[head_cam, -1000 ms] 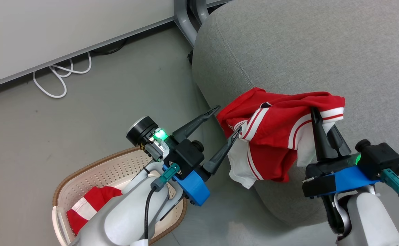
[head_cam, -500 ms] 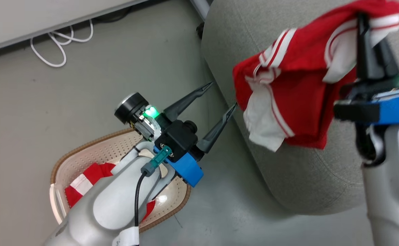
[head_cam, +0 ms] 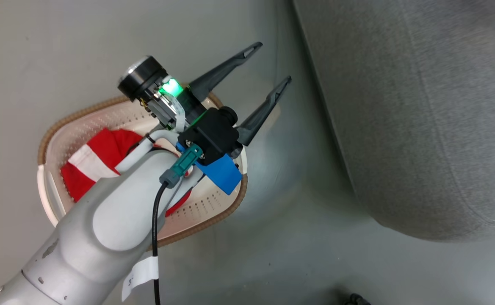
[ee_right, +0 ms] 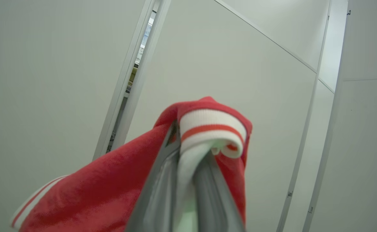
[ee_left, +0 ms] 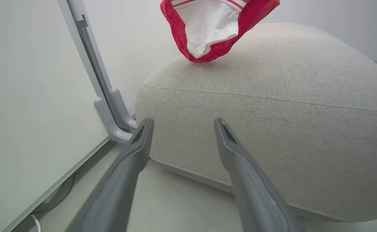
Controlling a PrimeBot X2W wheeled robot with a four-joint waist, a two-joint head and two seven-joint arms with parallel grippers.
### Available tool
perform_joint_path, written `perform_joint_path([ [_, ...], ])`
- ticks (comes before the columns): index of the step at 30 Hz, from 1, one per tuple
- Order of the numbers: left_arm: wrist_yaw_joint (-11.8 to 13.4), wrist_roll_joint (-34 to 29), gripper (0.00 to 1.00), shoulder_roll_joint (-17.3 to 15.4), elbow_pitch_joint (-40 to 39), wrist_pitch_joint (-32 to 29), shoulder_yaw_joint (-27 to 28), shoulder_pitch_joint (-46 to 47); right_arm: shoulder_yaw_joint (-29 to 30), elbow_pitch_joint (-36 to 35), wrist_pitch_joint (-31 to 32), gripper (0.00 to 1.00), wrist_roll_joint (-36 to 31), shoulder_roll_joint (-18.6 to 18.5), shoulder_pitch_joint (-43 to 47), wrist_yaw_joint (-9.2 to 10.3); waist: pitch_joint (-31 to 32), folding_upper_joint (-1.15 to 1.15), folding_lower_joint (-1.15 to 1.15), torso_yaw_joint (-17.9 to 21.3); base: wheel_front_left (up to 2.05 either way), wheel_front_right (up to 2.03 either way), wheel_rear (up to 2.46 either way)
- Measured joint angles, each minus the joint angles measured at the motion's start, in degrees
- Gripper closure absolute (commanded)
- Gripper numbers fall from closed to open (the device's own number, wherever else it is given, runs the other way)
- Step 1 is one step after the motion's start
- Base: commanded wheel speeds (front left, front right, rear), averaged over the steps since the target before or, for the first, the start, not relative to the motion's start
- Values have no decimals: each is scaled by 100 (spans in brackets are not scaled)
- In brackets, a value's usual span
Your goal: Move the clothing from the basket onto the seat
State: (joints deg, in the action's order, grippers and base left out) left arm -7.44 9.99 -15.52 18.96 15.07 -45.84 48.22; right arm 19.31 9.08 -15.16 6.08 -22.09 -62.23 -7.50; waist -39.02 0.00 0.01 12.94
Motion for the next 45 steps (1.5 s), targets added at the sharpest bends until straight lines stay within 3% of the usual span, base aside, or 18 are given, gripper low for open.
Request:
perform_joint_path([
  [3, 0, -25, 0, -33, -42, 0, 34, 67, 211, 348, -1, 100, 40, -291, -136, 1, -291, 0, 0, -52, 0, 0, 0],
  [7, 0, -44, 0, -62, -66, 0, 53, 84, 241, 800, 1, 100, -8, -331, -47, 1, -523, 0, 0, -101, 0, 0, 0],
  [16, 0, -51, 0, 12, -92, 0, 54, 102, 522, 1667, 0, 100, -92, 310, 853, 1, -511, 0, 0, -195, 0, 0, 0],
  [23, 0, -51, 0, 32, -98, 0, 85, 103, 511, 2121, 0, 100, -74, 543, 1269, 0, -437, 0, -1, -233, 0, 0, 0],
  [24, 0, -51, 0, 33, -97, 0, 96, 102, 532, 2119, 1, 73, -71, 557, 1289, 0, -420, 0, 0, -234, 0, 0, 0],
  [25, 0, -51, 0, 32, -97, 0, 113, 100, 557, 2108, 0, 6, -70, 570, 1303, 0, -398, 0, -1, -233, 0, 0, 0],
  [26, 0, -51, 0, 36, -97, 0, 131, 93, 583, 2091, 1, 0, -71, 588, 1332, 0, -369, 0, 0, -232, 0, 0, 0],
  [32, 37, -38, 0, 153, -121, 0, 271, -144, 641, 1662, 1, 0, -105, 738, 1918, 0, -35, 0, -1, -232, 0, 0, 0],
  [39, 159, 78, 0, 282, -198, 0, 676, -694, 957, 580, 0, 0, -453, 987, 2975, 1, 612, 0, -2, -279, 0, 0, 0],
  [45, 293, 198, 0, 337, -249, 1, 1222, -1316, 602, -250, 0, 0, -689, 1154, 3640, 1, 1265, 0, -1, -366, 0, 0, 0],
])
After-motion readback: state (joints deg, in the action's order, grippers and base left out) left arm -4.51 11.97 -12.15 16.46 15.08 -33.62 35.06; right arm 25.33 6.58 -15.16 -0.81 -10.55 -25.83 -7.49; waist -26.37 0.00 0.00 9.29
